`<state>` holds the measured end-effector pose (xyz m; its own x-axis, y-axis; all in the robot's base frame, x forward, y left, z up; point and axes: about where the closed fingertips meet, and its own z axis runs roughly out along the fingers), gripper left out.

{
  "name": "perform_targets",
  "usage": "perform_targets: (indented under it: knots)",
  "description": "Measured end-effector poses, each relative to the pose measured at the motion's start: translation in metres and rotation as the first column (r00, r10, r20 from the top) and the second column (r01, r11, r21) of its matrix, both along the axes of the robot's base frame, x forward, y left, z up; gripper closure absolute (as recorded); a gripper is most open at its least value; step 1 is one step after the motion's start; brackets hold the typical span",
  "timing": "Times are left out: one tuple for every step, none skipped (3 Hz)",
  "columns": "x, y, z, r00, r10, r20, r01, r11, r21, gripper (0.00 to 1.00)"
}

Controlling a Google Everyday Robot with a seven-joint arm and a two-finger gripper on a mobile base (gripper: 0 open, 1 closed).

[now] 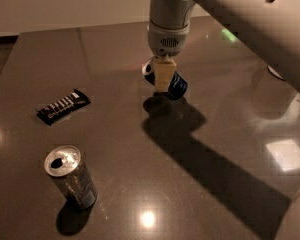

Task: Knock pepsi can over

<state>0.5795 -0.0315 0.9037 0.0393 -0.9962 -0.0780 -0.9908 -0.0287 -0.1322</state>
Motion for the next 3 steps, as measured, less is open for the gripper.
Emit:
perform_targets:
  knots:
    - [-0.0059,0.0002,-0.0046,0.9998,0.013,-0.013,-0.013,1.0,-0.009,0.07]
    - [-0.0112,0.0001,-0.0075,0.9994,0.022,-0.026,-0.022,1.0,-0.004,0.0]
    - [-0.0112,0.0001,-0.0075,0.9994,0.022,-0.026,-0.022,1.0,-0.004,0.0]
